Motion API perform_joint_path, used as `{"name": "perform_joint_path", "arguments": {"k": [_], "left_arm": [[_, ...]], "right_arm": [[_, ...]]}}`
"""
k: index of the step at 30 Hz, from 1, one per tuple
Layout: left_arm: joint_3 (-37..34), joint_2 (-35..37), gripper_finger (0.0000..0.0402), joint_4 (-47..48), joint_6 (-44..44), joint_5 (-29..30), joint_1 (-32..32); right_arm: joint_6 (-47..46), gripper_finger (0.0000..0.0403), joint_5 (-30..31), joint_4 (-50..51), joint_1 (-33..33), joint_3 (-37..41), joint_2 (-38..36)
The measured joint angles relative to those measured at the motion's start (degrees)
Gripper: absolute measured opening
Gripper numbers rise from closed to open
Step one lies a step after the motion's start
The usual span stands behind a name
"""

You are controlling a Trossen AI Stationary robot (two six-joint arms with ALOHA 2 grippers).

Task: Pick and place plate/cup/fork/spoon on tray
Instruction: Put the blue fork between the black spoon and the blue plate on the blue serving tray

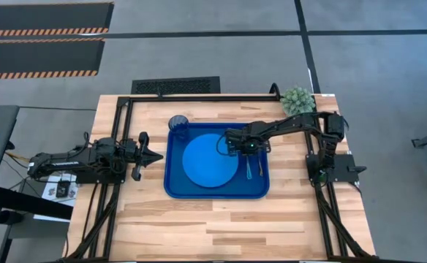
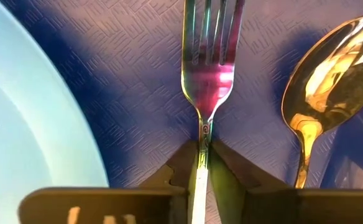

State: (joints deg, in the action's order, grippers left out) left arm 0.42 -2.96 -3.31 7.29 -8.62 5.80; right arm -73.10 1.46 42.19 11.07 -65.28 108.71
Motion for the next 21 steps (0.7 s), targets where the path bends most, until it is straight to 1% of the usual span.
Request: {"name": "perform_joint_path", "arguments": {"k": [13, 21], "left_arm": [[0.0, 0.0, 0.0000, 0.0, 0.3, 0.0, 0.0], [0.0, 0.0, 0.0000, 0.0, 0.5, 0.0, 0.0]], "right_arm": [[0.1, 0.0130, -0.2, 0.3, 0.3, 0.2, -1.4], [0.3, 0.0147, -0.2, 0.6, 0.3, 0.1, -1.5]]}}
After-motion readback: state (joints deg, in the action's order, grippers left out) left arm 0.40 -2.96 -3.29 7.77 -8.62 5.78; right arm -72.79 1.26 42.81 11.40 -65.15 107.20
